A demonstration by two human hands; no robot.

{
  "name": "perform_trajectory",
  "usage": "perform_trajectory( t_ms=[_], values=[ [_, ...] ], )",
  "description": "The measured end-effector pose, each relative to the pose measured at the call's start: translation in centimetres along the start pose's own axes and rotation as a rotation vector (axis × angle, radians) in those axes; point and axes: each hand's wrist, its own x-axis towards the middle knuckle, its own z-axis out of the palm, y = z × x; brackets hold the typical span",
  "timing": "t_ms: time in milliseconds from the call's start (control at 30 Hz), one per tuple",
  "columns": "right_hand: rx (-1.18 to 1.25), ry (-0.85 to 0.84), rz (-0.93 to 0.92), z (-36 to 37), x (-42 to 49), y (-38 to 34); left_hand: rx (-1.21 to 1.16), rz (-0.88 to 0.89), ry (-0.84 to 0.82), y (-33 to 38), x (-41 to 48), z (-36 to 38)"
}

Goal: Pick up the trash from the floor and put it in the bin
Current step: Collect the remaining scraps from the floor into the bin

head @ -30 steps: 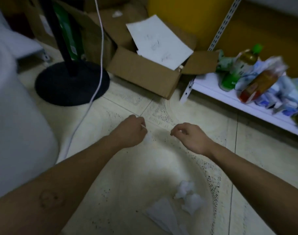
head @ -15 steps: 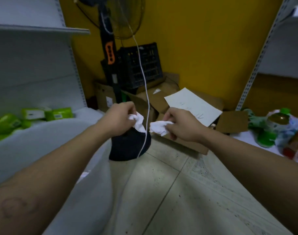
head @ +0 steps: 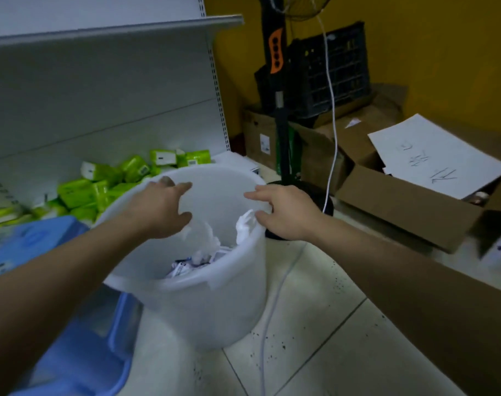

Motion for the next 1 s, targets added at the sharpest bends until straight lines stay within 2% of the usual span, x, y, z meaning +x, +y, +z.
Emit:
perform_trajectory(
  t_ms=[100, 200, 300, 433, 633, 833, 1000],
  values=[
    [0.090, -0.005, -0.021, -0.7, -0.9, 0.7, -0.018, 0.106, 0.114, 1.5, -1.0, -0.1],
    [0.052, 0.001, 0.003, -2.5, -2.9, 2.9, -0.105, 0.260, 0.136, 6.3, -1.7, -0.1],
    [-0.064, -0.053, 0.098, -5.4, -5.9, 6.1, -0.171, 0.432, 0.144, 12.1, -1.8, 0.2],
    [-0.175, -0.046, 0.254, -9.1, -11.3, 10.5, -0.248, 0.611, 0.160, 19.7, -2.4, 2.0],
    [-0.269, -0.164, 0.547, -8.0, -25.2, 17.4, -0.439, 0.753, -0.089, 30.5, -6.0, 10.0],
    [-0.069, -0.210, 0.914, 1.2, -40.5, 20.8, -0.460, 0.889, -0.487, 37.9, -14.1, 20.4],
    [-0.070, -0.237, 0.961, 7.0, -44.7, 21.5, -0.424, 0.927, -0.647, 38.5, -19.6, 27.5]
  ],
)
